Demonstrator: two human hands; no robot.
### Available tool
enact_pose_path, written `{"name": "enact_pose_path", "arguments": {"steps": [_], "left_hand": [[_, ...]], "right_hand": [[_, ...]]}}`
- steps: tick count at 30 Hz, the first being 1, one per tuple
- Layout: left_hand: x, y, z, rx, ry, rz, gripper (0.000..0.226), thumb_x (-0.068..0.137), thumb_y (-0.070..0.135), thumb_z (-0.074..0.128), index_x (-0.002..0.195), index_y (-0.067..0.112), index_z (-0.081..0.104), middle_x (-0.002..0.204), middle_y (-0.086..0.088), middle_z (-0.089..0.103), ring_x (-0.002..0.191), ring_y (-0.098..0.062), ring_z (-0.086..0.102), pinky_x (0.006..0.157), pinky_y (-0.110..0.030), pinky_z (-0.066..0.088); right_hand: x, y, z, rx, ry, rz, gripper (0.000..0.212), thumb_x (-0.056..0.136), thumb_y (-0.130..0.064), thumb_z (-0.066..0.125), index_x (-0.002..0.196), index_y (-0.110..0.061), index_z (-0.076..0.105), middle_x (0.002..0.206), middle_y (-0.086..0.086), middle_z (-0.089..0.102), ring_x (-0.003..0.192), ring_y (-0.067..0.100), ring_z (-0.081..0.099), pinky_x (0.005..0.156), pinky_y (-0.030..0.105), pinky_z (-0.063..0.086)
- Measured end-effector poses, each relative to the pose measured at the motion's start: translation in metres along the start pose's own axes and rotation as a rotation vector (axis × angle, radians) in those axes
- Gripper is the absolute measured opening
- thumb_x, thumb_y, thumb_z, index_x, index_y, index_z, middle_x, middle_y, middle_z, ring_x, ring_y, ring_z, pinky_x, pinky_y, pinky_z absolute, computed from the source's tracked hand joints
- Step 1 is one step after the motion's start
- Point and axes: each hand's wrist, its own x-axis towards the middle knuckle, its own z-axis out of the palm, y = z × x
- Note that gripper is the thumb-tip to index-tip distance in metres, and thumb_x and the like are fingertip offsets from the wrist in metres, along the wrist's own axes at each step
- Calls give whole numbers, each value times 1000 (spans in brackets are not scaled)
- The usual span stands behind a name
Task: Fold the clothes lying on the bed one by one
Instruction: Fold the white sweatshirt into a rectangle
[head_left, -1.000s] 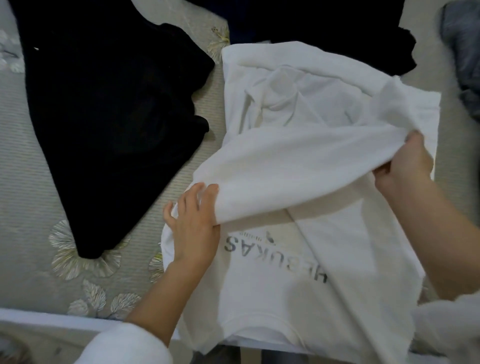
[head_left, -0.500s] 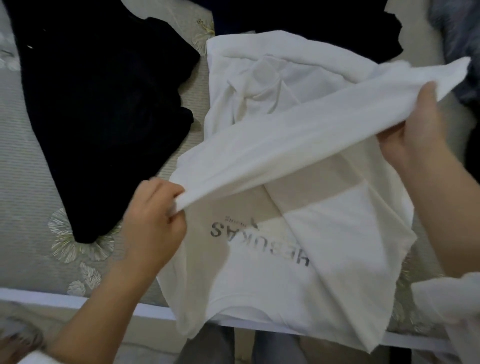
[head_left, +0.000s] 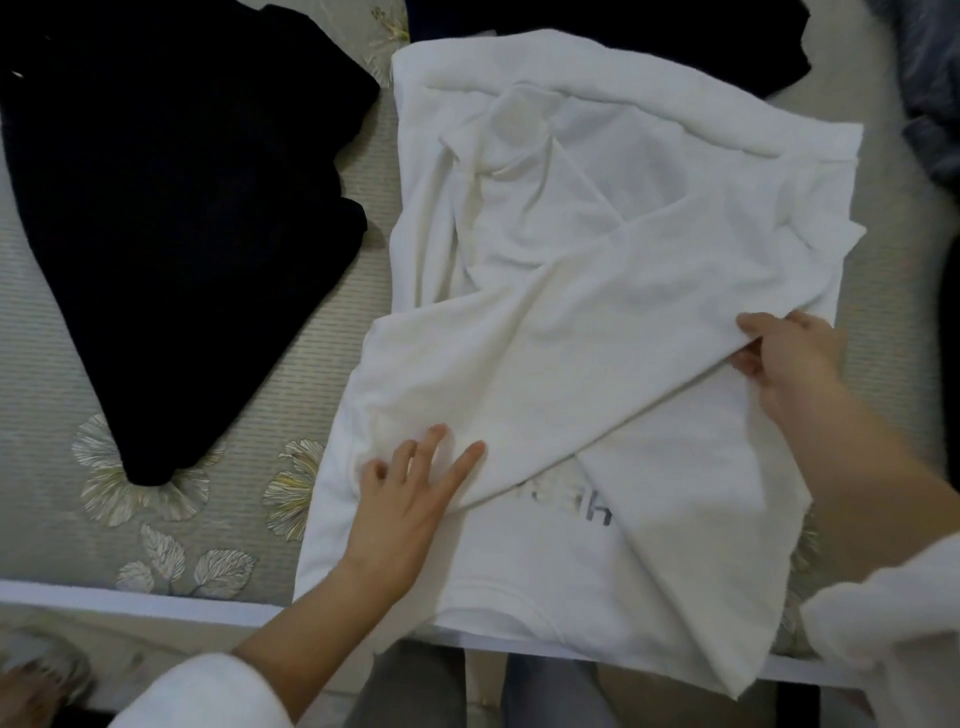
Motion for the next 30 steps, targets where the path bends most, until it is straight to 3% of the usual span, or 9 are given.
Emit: {"name": "enact_pose_path", "arguments": {"steps": [5, 8, 11, 13, 15, 19, 23, 26, 30], "left_hand": [[6, -5, -20, -107, 4, 63, 88, 40, -11, 60, 120, 23, 50, 92, -3, 50, 64, -23, 54, 38, -28, 34], [-9, 2, -25, -68, -206, 177, 83, 36, 2, 68, 114, 27, 53, 91, 4, 52, 65, -16, 56, 41, -24, 26], [-4, -7, -21, -200, -309, 160, 54, 69, 32, 57, 122, 29, 49, 105, 4, 51, 87, -20, 60, 57, -28, 36], [14, -10, -26, -306, -167, 104, 51, 75, 44, 47, 122, 25, 55, 106, 3, 54, 93, -21, 59, 65, -29, 46], [38, -11, -29, -268, 49, 46, 52, 79, 40, 46, 126, 20, 54, 120, -4, 52, 109, -25, 51, 85, -35, 45], [84, -24, -38, -86, 139, -110, 50, 83, 41, 40, 126, 20, 55, 142, -10, 43, 130, -29, 36, 100, -49, 28], [135, -49, -58, -273, 97, -302, 32, 95, 39, 36, 103, 22, 62, 116, 2, 56, 104, -19, 53, 95, -38, 26], [181, -71, -82, -614, 174, -451, 28, 95, 31, 46, 116, 16, 57, 115, -3, 56, 96, -18, 55, 83, -32, 42], [245, -93, -104, -750, 219, -569, 42, 96, 27, 46, 134, 10, 47, 129, -7, 54, 109, -20, 53, 86, -26, 39]], "right_hand": [[7, -16, 4, 26, 244, -203, 21, 78, -3, 56, 88, -20, 53, 84, 1, 59, 75, 16, 59, 62, 25, 50], [4, -6, 6, -309, 302, -171, 43, 80, -4, 54, 121, -10, 45, 115, 11, 52, 109, 29, 55, 89, 31, 43], [-20, 0, 19, -756, 298, -269, 75, 82, -9, 60, 147, -10, 22, 150, 14, 25, 138, 32, 24, 111, 45, 21], [-38, 2, 35, -897, 147, -513, 76, 87, -19, 59, 151, -14, 17, 156, 11, 16, 141, 30, 17, 113, 47, 15], [-47, 10, 53, -1003, -38, -722, 73, 91, -27, 56, 152, -18, 16, 158, 10, 11, 144, 29, 13, 113, 46, 13], [-53, 22, 89, -1267, -327, -785, 65, 95, -44, 40, 152, -26, 16, 161, 5, 5, 148, 24, 1, 116, 44, 6], [-49, 18, 111, -1235, -286, -774, 59, 96, -41, 42, 149, -22, 24, 160, 5, 11, 148, 23, 3, 117, 43, 2], [-40, 4, 122, -1218, -285, -842, 58, 96, -37, 45, 148, -19, 27, 159, 4, 17, 146, 22, 9, 115, 40, 4], [-17, -18, 129, -1130, -211, -897, 48, 95, -28, 49, 140, -15, 39, 145, 6, 36, 133, 25, 30, 105, 41, 20]]}}
